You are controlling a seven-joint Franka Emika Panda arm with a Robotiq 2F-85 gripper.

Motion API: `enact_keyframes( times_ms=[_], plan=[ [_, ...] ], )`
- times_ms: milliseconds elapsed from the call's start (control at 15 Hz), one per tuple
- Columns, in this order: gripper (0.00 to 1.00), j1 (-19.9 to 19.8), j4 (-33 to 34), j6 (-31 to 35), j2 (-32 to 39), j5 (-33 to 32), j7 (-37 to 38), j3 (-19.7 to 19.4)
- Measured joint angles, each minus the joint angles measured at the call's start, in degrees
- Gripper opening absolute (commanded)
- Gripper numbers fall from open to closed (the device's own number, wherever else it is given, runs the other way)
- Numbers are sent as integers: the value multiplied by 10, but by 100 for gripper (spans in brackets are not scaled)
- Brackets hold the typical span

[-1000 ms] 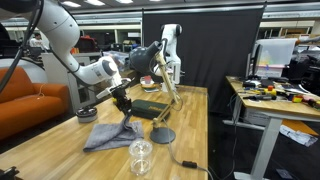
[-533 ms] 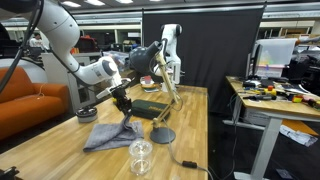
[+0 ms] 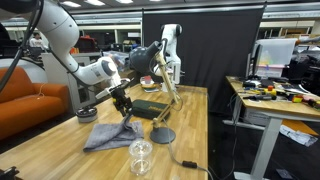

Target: Fold the grey towel in half

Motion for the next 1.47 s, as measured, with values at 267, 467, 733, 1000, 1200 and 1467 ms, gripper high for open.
enact_keyframes(
  times_ms=[267, 467, 733, 1000, 1200, 1467],
  plan=[
    [100, 2, -19, -10, 2, 3, 27, 7],
    [100, 9, -43, -27, 3, 14, 59, 18],
    [100, 16, -57, -27, 2, 17, 99, 24],
    [100, 16, -57, -27, 2, 17, 99, 24],
    [100, 16, -57, -27, 2, 17, 99, 24],
    [100, 16, -57, -27, 2, 17, 99, 24]
  ],
)
